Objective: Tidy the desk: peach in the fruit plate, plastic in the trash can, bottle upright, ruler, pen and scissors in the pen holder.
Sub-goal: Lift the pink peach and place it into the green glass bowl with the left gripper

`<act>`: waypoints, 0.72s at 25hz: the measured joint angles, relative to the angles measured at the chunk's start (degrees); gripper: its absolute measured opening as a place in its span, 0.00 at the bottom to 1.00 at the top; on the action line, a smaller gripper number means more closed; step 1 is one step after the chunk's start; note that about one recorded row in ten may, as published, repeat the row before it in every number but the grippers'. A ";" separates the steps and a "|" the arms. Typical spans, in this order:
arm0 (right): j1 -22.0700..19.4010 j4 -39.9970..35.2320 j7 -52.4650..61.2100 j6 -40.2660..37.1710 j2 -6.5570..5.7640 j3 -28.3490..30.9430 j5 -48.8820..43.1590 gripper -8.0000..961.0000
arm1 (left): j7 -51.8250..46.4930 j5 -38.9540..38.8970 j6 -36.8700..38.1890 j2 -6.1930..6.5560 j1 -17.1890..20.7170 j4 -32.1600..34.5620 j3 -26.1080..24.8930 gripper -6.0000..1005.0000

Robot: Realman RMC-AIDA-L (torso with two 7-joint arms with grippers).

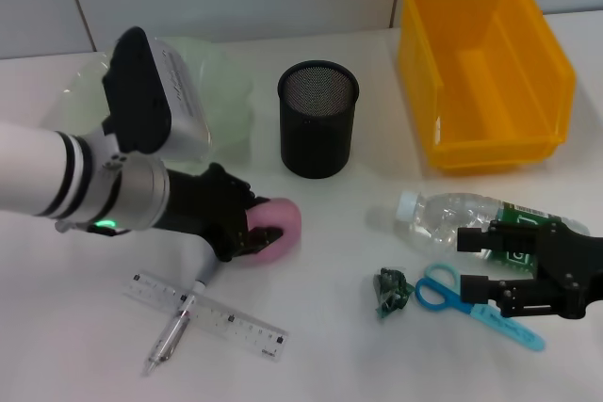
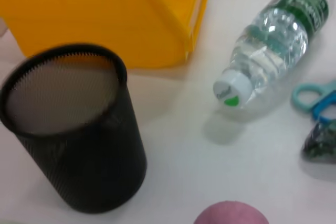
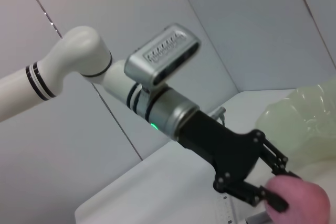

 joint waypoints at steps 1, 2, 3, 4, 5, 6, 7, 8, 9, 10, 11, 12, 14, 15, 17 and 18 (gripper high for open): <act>0.00 0.00 0.00 0.00 0.04 0.04 0.00 0.85 | -0.67 -0.54 1.73 0.13 0.26 1.94 -1.17 0.42; 0.00 0.00 0.00 0.00 0.04 0.04 0.00 0.85 | -0.67 -0.54 1.73 0.13 0.26 1.94 -1.17 0.40; 0.00 0.00 -0.01 0.00 0.07 0.04 0.00 0.85 | -0.84 -1.11 2.99 0.22 0.50 3.28 -2.22 0.38; 0.00 0.00 -0.01 0.00 0.07 0.04 0.00 0.85 | -0.94 -1.61 3.95 0.29 0.64 4.28 -3.07 0.36; 0.00 0.00 0.00 0.00 0.08 0.04 0.00 0.85 | -0.95 -2.53 5.43 0.40 0.89 5.89 -4.87 0.35; 0.00 0.00 0.00 0.00 0.08 0.04 0.00 0.85 | -0.94 -3.32 6.58 0.43 1.08 7.29 -6.63 0.34; 0.00 0.00 0.00 0.00 0.08 0.04 0.00 0.85 | -0.94 -3.91 7.34 0.48 1.22 8.56 -8.37 0.33; 0.00 0.00 0.00 0.00 0.08 0.04 0.01 0.85 | -0.94 -4.73 8.26 0.51 1.60 11.01 -12.00 0.32; 0.00 0.00 0.00 -0.01 0.08 0.02 0.02 0.85 | -0.94 -4.95 8.17 0.51 1.94 12.45 -13.92 0.31; 0.00 0.00 0.00 -0.01 0.08 0.02 0.02 0.85 | -0.94 -4.95 8.17 0.51 1.94 12.45 -13.92 0.30; -0.01 0.00 -0.01 -0.02 0.09 0.02 0.03 0.85 | -0.90 -4.74 6.87 0.52 2.39 14.10 -15.56 0.30; -0.01 0.00 -0.01 -0.02 0.09 0.02 0.03 0.85 | -0.90 -4.74 6.87 0.52 2.39 14.10 -15.56 0.30; -0.03 0.00 -0.07 -0.08 0.13 0.02 0.05 0.85 | -0.65 -4.07 3.97 0.51 2.75 14.85 -16.25 0.29; -0.05 0.00 -0.10 -0.13 0.18 0.02 0.05 0.85 | -0.46 -3.56 2.01 0.51 2.91 14.83 -16.38 0.28; -0.12 0.00 -0.16 -0.22 0.26 0.02 0.06 0.85 | -0.19 -2.19 -1.95 0.55 3.01 14.10 -16.44 0.28; -0.15 0.00 -0.17 -0.25 0.29 0.02 0.07 0.85 | -0.16 -0.70 -5.11 0.56 2.77 12.57 -16.45 0.27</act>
